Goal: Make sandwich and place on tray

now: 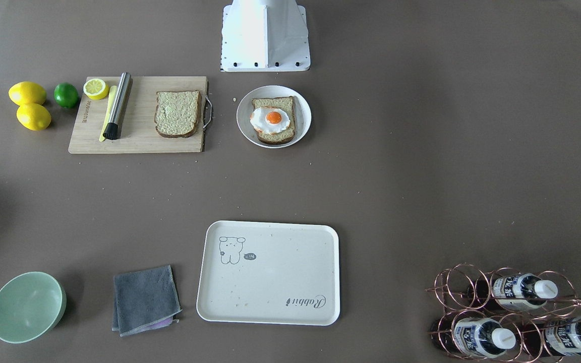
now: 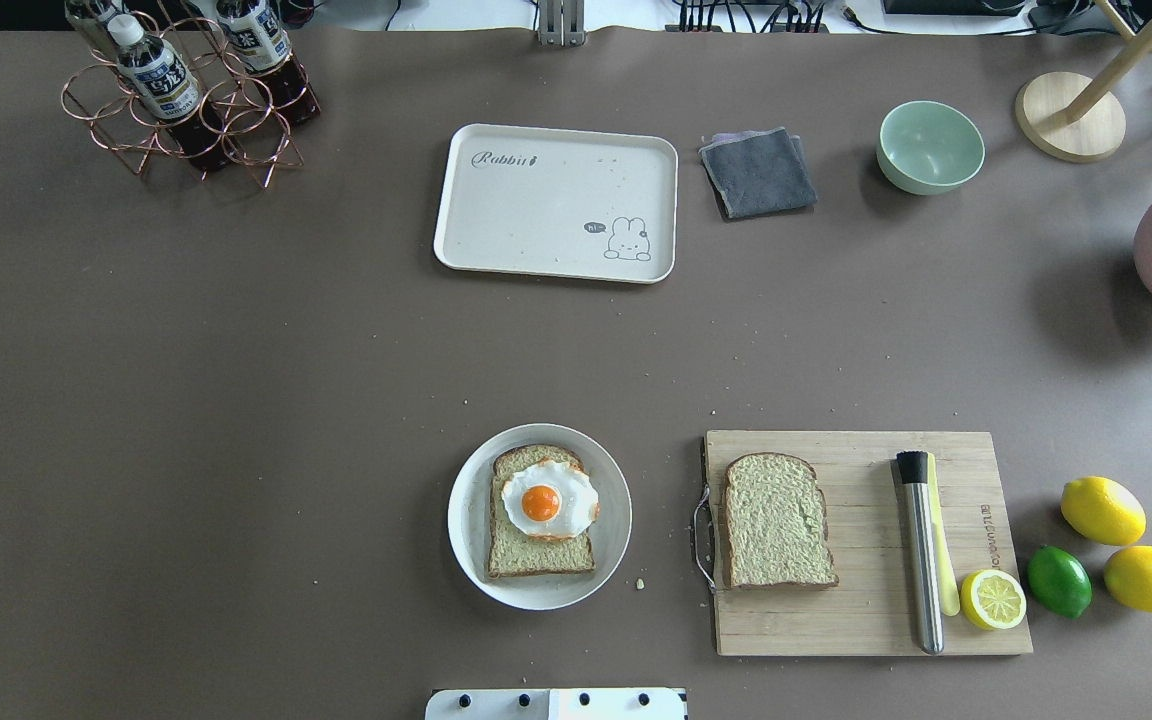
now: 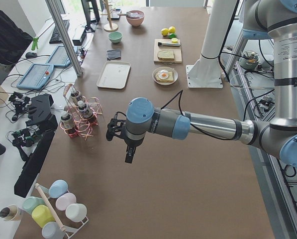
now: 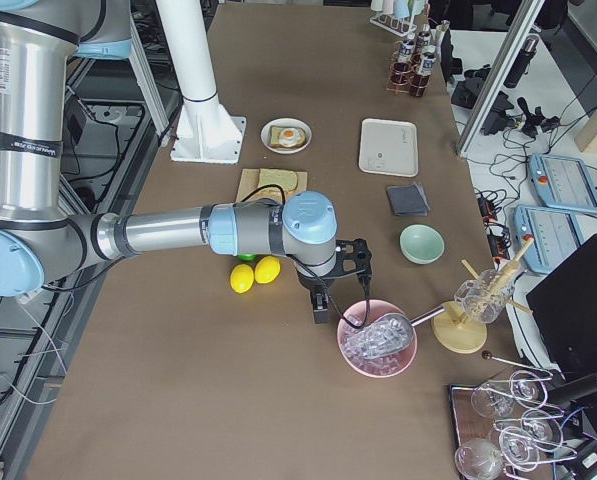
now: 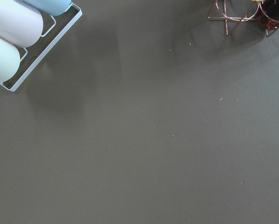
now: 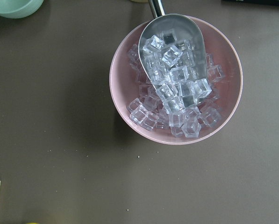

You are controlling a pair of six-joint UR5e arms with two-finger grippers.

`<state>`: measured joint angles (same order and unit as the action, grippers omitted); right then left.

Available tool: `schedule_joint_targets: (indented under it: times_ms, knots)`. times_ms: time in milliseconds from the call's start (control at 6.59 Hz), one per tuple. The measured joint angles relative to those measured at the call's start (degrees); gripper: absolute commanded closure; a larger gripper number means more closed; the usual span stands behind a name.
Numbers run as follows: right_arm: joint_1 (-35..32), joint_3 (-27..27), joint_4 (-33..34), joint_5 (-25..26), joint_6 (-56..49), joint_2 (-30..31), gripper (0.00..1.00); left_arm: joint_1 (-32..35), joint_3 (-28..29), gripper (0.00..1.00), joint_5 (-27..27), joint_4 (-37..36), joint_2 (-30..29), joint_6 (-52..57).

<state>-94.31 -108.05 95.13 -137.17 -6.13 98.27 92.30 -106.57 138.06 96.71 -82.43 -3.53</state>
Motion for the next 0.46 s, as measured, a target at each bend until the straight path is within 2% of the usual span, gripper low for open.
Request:
schedule_joint_targets:
  times_ms: [152,455]
  knots:
    - [0.5,-0.3,0.0,-1.0,0.2,-0.1,0.00,-1.6,-0.3,0.02,1.1,2.5,-0.5,-4.4]
    - [4.7,-1.7,0.0,-3.5,3.5,-2.1,0.00,-9.4,-0.8,0.02,1.9,13.1,-1.7,-21.5]
